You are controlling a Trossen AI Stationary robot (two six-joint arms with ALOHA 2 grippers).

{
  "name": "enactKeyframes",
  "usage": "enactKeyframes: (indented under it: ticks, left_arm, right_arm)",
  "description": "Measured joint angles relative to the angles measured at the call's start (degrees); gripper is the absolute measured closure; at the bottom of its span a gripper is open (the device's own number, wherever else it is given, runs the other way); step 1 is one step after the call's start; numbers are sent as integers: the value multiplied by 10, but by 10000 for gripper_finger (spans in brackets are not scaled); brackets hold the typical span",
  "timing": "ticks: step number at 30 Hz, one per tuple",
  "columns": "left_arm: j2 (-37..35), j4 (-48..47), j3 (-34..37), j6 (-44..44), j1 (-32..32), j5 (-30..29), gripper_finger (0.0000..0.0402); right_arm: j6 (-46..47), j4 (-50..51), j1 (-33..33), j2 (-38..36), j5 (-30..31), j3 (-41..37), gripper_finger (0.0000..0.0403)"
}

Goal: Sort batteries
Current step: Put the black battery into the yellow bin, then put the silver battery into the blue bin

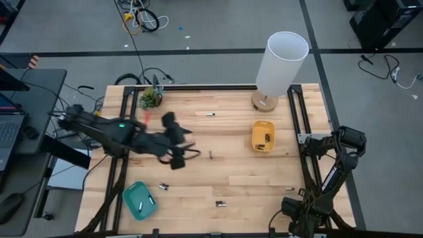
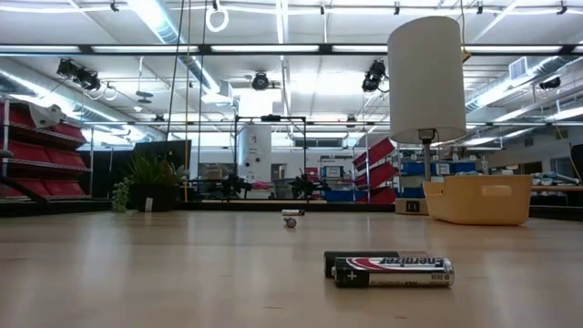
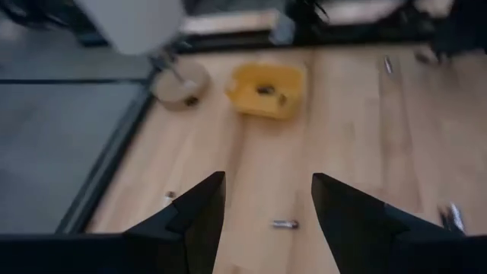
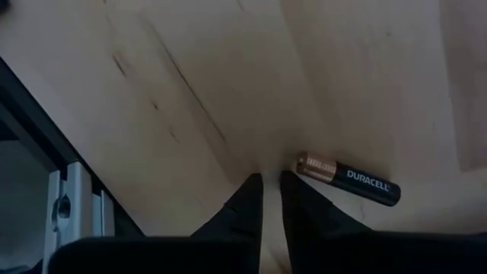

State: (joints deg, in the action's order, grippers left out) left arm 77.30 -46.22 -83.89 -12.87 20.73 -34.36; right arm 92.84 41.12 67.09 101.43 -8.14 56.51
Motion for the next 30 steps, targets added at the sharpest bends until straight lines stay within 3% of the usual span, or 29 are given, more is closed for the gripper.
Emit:
enactKeyframes:
  ticks: [5, 10, 14, 17, 19, 22, 25, 30]
  left_arm:
    - [-91, 40, 94, -27, 19, -51, 188]
    - [-130, 82, 164, -21, 18, -74, 188]
    - [-130, 144, 226, 9, 14, -82, 188]
    - [-130, 226, 283, 31, 10, -78, 188]
    - [-130, 291, 326, 50, 1, -62, 188]
    - [-130, 366, 382, 63, -21, -6, 188]
    - [-130, 399, 422, 55, -41, 38, 188]
    - [-130, 401, 456, 48, -57, 43, 188]
  right_arm:
    - [1, 2, 0, -8, 2, -1, 390]
    - [3, 23, 1, -42, 6, 0, 399]
    - [-22, 127, -4, -68, 7, 44, 388]
    - [-40, 270, -18, -82, 54, 81, 378]
    - [-74, 357, -37, -83, 87, 84, 371]
    - [-175, 407, -84, -84, 94, 61, 352]
    - [-258, 392, -145, -87, 106, 12, 321]
    - [-307, 314, -240, -116, 173, -75, 266]
